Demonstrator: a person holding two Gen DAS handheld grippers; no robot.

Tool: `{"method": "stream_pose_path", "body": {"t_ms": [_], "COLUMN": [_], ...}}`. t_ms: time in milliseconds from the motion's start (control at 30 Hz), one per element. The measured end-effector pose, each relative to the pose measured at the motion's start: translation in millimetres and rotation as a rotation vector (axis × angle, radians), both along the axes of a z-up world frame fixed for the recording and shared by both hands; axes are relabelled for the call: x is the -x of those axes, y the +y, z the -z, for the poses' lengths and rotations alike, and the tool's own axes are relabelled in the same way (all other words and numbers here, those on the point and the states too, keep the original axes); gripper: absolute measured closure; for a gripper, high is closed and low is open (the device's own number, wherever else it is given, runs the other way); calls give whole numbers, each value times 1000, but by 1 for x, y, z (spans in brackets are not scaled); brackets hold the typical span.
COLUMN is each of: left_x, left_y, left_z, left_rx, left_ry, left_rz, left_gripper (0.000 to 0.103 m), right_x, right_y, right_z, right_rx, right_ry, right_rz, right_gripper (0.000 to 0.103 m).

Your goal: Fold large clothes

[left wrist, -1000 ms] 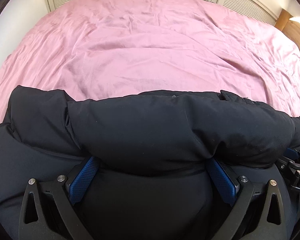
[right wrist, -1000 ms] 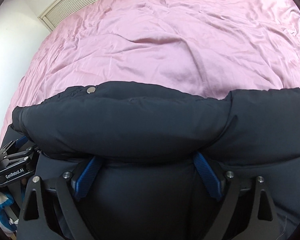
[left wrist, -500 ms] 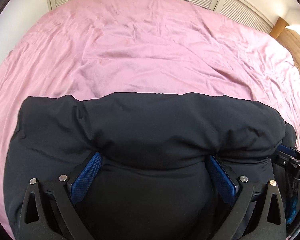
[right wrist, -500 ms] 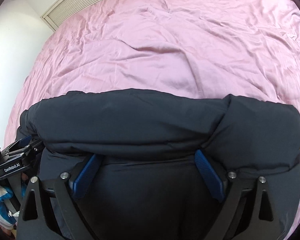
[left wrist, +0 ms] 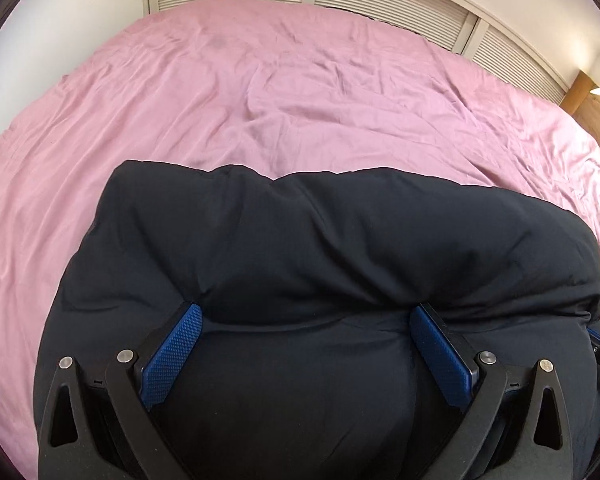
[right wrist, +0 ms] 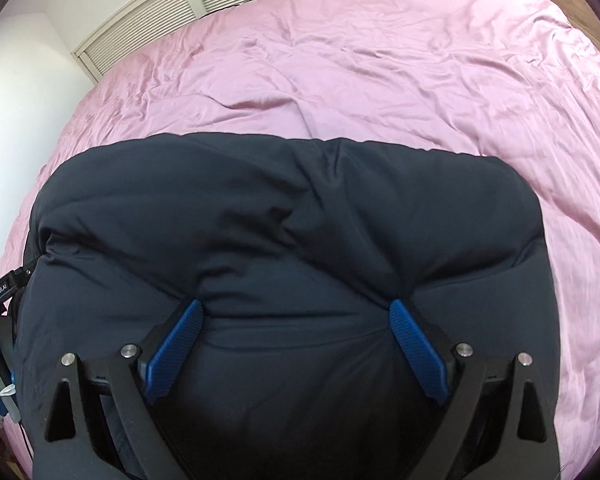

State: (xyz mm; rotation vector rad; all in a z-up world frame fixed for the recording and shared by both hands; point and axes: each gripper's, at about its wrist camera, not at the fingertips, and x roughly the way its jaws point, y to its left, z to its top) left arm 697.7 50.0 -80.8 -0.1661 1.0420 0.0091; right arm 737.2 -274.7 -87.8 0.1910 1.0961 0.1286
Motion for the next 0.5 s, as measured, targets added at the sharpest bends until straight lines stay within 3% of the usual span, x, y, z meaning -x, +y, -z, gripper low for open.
{"method": "stream_pose_path", "body": {"t_ms": [267, 500], "left_x": [-32, -18], "left_y": [-9, -3], "left_z": [32, 8], "left_rx": [-28, -14], "left_ry": [100, 118], "left_rz": [-11, -35], "left_gripper": [0, 1], "right_x": [-37, -35], "right_y": [-1, -3], "right_z": [33, 29], "right_rx": [-32, -28], "right_ry": [37, 104], "right_rz": [20, 30], "right_gripper": [1, 0]}}
